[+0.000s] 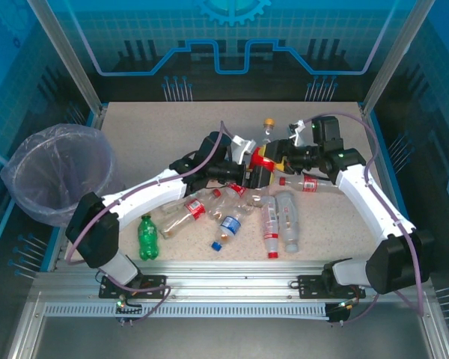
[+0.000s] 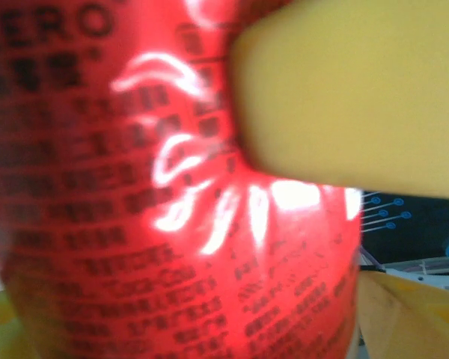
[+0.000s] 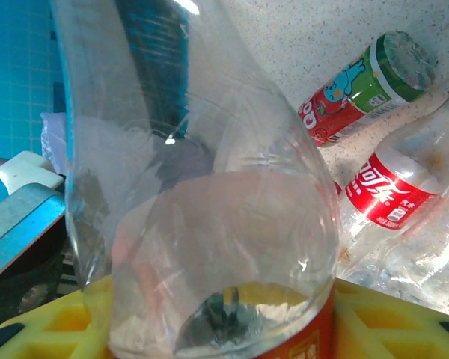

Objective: Put the plastic bottles in the bin

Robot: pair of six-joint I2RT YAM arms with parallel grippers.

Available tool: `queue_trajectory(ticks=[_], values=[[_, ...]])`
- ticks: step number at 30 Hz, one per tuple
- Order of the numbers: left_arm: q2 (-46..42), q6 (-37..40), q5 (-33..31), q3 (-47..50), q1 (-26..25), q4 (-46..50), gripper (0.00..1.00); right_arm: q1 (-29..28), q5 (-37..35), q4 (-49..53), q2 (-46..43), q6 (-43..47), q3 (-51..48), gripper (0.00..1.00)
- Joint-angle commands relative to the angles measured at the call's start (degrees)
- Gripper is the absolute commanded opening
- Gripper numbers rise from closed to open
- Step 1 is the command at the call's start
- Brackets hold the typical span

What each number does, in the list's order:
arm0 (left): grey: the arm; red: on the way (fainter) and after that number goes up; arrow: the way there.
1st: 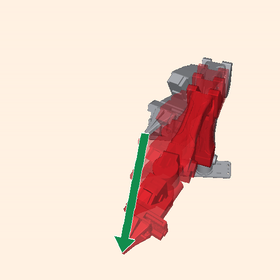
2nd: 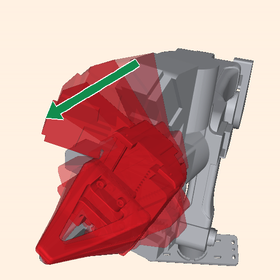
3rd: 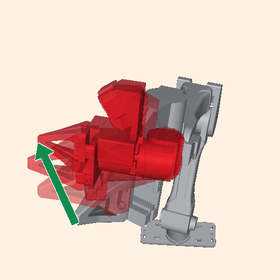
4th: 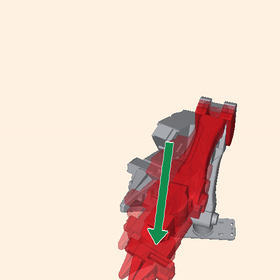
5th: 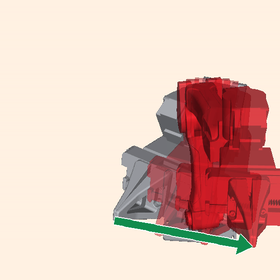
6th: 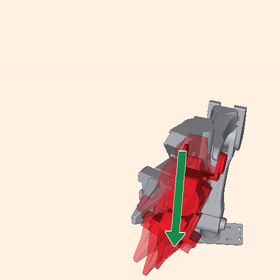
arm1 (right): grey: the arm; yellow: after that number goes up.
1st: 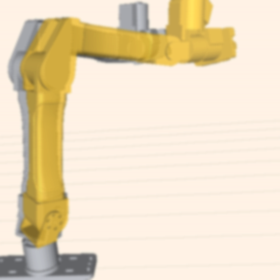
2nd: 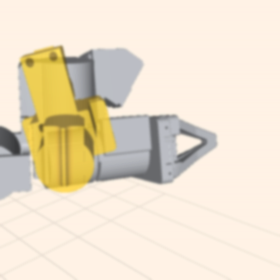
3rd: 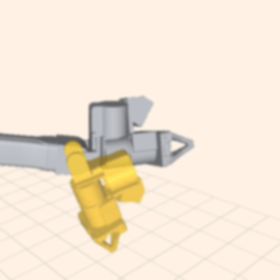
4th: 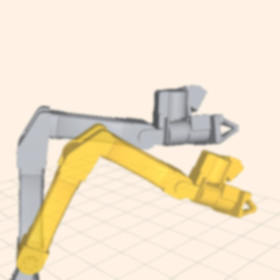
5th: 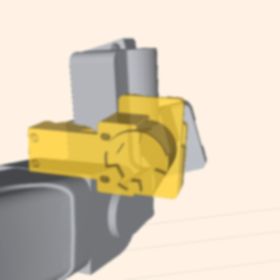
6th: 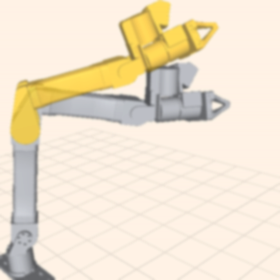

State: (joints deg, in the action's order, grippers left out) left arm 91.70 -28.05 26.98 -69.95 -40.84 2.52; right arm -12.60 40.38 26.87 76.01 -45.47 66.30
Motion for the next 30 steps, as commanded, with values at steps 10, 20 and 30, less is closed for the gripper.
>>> queue_trajectory(ticks=[10,20,30], values=[[-1.50,4.56,-4.82,-6.13,-0.08,6.90,0.69,0.53,4.61,-1.63,1.92,2.10,4.44,0.81],[-12.68,8.79,-13.68,-18.79,8.90,29.69,0.58,6.80,6.22,-5.56,2.08,1.91,12.31,1.00],[-25.69,10.83,-39.12,-37.32,22.81,69.59,0.51,9.15,1.30,4.48,4.92,12.95,11.02,1.00]])
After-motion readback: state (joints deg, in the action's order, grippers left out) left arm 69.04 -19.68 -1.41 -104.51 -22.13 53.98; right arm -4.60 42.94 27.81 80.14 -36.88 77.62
